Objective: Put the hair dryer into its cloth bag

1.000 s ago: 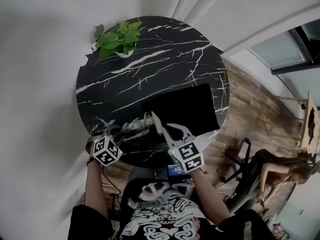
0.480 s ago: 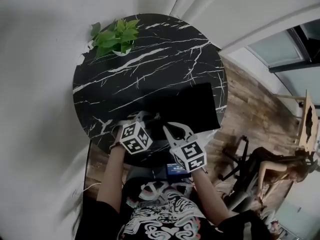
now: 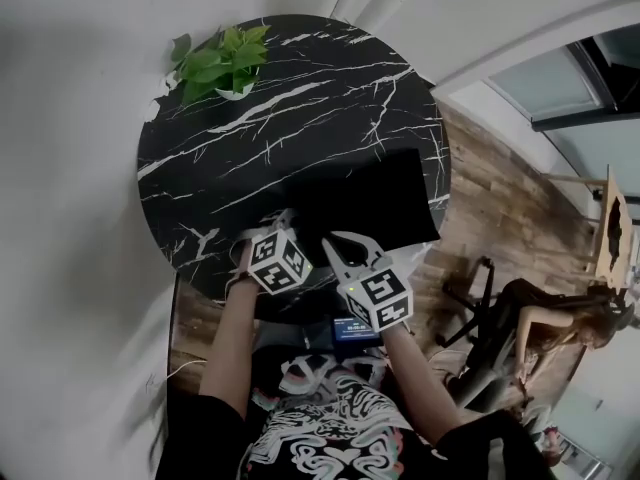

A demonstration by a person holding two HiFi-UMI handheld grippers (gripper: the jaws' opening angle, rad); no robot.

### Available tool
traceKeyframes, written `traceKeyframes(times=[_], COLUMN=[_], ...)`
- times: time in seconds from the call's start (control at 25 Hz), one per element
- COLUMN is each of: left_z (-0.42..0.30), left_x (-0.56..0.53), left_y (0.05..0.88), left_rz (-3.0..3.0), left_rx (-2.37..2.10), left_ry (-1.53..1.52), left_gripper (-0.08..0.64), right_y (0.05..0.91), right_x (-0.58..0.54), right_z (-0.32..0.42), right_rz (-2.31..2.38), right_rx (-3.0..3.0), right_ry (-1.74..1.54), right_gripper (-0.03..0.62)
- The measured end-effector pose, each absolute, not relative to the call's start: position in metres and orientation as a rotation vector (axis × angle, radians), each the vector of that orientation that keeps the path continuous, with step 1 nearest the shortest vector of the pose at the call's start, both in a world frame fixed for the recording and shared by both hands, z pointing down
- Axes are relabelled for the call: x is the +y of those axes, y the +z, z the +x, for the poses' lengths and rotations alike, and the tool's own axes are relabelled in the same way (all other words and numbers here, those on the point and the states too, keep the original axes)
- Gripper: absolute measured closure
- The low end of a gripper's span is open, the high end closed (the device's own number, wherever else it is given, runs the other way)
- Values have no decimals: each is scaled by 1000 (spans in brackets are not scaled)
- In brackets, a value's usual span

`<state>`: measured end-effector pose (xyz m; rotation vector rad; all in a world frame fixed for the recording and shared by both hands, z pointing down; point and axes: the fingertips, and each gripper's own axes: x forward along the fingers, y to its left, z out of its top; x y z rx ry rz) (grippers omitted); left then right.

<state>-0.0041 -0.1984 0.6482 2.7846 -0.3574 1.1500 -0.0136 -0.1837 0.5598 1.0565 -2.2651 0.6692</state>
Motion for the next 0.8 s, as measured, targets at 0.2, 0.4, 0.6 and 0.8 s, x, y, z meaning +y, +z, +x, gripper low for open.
traceKeyframes(times=[0.2, 0.4, 0.6, 0.8], left_z=[-10, -80, -131, -113], left_x=[-198, -165, -112, -25], left_y=[639, 629, 585, 501], left_rz=[2781, 2584, 2473, 2405], left_rx=[-516, -760, -1126, -1342], left_ry=[1057, 857, 565, 47], left_gripper=[518, 301, 315, 524], right_y=[568, 569, 539, 484], right_x=[-176, -154, -113, -25], right_z=[-13, -20, -1, 43], right_rz=[1052, 1001, 1106, 1156], right_rx=[-2280, -2315, -2420, -2498], right_ry=[686, 759, 637, 274], right_gripper=[563, 466, 453, 504])
